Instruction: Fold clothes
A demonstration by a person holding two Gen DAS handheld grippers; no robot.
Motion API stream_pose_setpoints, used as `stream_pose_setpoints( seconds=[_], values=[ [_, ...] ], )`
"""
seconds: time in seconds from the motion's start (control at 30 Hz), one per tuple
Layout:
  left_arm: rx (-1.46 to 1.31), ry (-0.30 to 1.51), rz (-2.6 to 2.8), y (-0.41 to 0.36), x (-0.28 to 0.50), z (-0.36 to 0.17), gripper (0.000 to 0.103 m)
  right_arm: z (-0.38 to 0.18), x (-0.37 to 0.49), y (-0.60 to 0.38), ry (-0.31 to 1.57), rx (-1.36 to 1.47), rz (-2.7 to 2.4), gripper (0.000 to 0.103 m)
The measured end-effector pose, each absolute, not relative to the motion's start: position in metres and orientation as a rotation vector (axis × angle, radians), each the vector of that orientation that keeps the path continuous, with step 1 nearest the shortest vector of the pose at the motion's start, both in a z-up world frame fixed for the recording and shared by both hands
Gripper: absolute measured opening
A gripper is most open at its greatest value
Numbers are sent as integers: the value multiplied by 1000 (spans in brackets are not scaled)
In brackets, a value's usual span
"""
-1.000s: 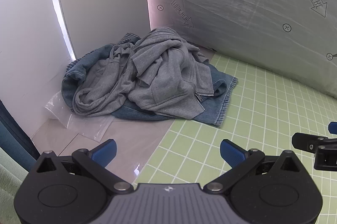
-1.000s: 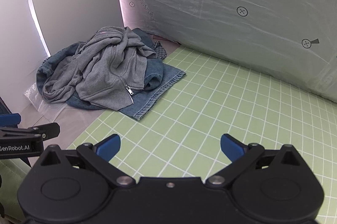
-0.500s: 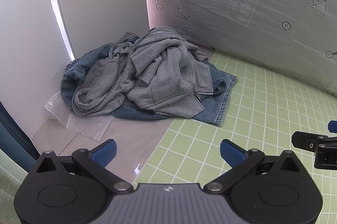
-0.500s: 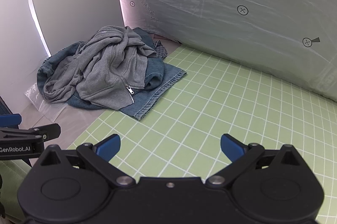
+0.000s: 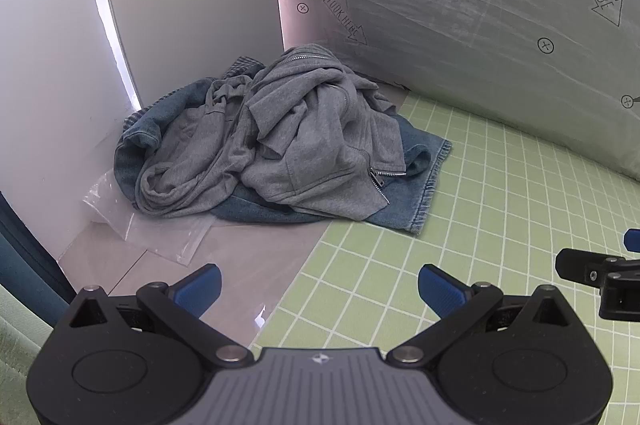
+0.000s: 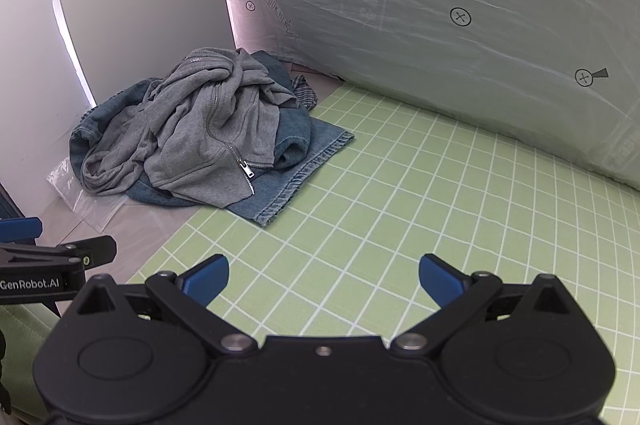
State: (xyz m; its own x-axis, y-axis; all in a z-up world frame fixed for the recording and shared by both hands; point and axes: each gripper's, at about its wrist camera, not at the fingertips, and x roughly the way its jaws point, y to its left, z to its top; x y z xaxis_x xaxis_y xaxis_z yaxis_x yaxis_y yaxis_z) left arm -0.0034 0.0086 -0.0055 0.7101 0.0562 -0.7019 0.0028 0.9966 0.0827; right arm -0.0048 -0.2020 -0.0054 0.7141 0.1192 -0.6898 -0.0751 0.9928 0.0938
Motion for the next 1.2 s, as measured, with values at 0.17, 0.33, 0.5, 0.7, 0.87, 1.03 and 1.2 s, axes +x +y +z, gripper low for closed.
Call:
stream_pose_setpoints(
  seconds=[0.17,0.33,0.5,0.7,0.87,1.03,1.2],
  values=[
    [78,791,31,10,-2,-7,103,-6,-4,-202,774,65,106,102],
    [74,807,37,11,1,-9,103,-9,-1,-201,784,68,108,102],
    [77,844,52,13,6,-16,103,-12,4,-201,795,63,108,102],
    [22,895,68,22,21,-24,103,-19,21,-208,817,70,92,102],
    [-33,919,103,33,52,-27,103,-23,50,-209,827,61,90,102],
    [-64,912,135,43,98,-27,103,-24,104,-201,817,41,111,102],
    [-96,875,169,60,154,-24,103,-25,172,-181,797,1,146,102]
  ],
)
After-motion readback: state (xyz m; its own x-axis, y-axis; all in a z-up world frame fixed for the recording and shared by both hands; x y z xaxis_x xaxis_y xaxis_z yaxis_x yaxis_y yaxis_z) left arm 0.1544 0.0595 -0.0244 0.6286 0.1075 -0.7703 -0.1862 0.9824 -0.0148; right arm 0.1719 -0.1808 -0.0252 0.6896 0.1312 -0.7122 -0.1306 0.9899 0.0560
